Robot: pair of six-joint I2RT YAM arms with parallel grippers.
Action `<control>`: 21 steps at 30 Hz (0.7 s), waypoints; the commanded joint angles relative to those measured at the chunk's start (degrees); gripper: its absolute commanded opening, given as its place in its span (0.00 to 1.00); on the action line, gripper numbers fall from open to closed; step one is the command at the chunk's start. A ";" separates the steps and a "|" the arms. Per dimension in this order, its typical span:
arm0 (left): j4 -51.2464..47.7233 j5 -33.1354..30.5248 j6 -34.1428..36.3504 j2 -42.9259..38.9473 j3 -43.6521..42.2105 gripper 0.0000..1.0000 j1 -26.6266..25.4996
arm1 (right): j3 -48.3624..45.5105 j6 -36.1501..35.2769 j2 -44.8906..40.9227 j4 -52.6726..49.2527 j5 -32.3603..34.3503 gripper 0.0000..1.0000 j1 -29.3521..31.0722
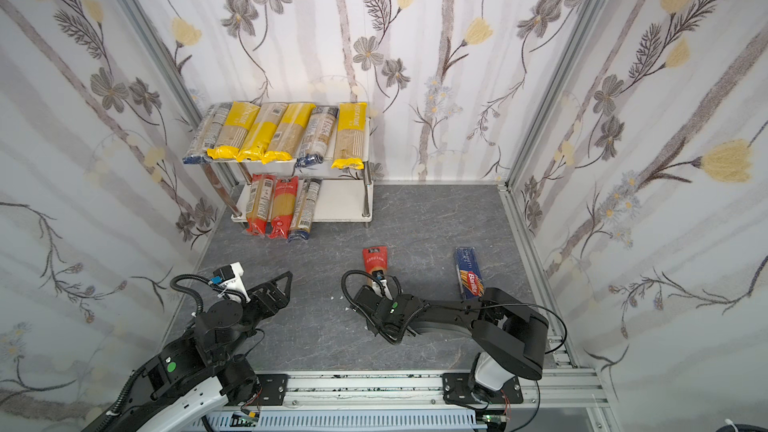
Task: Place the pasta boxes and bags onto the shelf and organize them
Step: 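Carry the red pack toward the lower shelf with the right gripper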
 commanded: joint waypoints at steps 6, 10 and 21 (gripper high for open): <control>-1.86 -4.70 0.13 1.19 2.02 1.00 0.01 | 6.89 -4.84 2.82 -0.53 0.27 0.04 -0.04; -1.94 -5.86 0.15 -0.93 2.44 1.00 0.03 | 10.41 -6.96 4.33 -1.82 -0.06 0.02 -0.30; -2.73 -7.66 2.47 0.40 5.02 1.00 0.10 | 16.46 -8.30 5.09 -2.54 -0.32 0.03 -1.69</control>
